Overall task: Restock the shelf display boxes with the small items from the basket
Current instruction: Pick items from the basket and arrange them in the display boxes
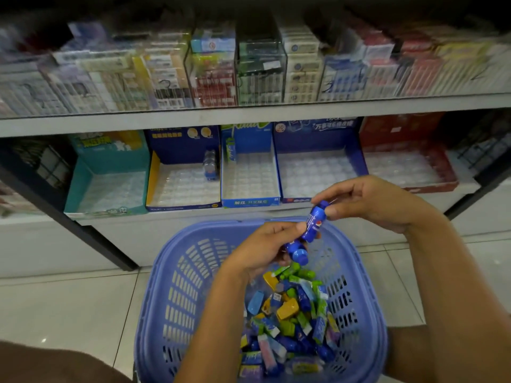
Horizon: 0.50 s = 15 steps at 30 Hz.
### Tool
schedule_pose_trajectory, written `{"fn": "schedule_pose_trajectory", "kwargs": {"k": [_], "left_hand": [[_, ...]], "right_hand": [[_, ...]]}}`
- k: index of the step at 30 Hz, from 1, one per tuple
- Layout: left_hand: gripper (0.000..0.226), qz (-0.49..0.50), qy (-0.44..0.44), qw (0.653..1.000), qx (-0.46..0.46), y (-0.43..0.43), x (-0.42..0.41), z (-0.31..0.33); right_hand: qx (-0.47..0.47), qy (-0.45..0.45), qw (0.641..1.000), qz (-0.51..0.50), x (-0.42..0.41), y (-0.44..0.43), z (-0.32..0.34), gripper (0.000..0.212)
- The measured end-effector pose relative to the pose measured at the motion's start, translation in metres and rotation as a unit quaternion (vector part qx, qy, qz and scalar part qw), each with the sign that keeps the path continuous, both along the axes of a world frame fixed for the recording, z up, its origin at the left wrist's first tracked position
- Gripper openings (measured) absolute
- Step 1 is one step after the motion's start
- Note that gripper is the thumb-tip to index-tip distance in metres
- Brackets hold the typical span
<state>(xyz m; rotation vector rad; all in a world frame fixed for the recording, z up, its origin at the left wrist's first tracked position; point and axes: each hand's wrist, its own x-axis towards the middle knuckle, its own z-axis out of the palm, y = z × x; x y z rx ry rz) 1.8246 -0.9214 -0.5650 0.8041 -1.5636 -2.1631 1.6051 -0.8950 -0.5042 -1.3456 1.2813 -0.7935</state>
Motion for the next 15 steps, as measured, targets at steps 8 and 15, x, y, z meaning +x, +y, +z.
{"fn": "schedule_pose_trajectory", "kwargs": {"k": [8, 15], "left_hand": [[0.034, 0.091, 0.017, 0.995, -0.038, -0.024, -0.039, 0.015], [0.022, 0.226, -0.067, 0.965, -0.113, -0.066, -0.086, 0.013]], "right_hand": [[0.006, -0.109, 0.984, -0.139, -0.015, -0.016, 0.002, 0.037], [-0.086, -0.001, 0.951, -0.297, -0.069, -0.077, 0.007, 0.026]]}}
